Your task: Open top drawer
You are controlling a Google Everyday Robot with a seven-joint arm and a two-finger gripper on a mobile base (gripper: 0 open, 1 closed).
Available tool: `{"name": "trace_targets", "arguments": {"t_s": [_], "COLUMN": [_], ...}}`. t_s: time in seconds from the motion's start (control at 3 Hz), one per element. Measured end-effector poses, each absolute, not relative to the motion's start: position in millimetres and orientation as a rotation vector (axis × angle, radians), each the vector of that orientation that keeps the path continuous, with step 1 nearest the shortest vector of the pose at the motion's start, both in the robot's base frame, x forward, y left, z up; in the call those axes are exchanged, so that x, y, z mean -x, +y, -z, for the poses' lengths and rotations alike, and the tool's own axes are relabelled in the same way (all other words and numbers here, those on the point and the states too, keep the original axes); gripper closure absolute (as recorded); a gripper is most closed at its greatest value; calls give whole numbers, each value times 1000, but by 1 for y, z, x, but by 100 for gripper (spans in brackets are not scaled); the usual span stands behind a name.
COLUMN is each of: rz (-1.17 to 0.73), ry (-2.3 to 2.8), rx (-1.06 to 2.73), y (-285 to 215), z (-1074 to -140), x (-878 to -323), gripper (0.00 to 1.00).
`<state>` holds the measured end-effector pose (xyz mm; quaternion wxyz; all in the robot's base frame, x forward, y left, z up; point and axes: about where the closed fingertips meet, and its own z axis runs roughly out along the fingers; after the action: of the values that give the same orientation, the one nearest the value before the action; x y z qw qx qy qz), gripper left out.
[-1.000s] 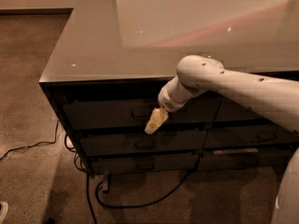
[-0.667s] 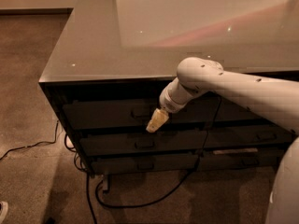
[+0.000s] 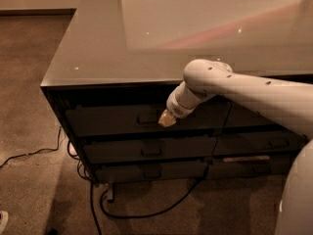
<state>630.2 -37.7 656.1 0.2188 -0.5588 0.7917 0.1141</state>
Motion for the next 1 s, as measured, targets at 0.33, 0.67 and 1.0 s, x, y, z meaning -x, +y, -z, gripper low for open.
{"name": "trace_targets", "arguments": {"t_s": [0.33, 0.67, 1.0], "rz": [-316, -352, -352], "ry": [2191, 2185, 2185], "rx": [1547, 1577, 1577], "y": [-38, -37, -37], "z": [-661, -671, -677], "x": [-630, -612, -611], "gripper": [84, 100, 100]}}
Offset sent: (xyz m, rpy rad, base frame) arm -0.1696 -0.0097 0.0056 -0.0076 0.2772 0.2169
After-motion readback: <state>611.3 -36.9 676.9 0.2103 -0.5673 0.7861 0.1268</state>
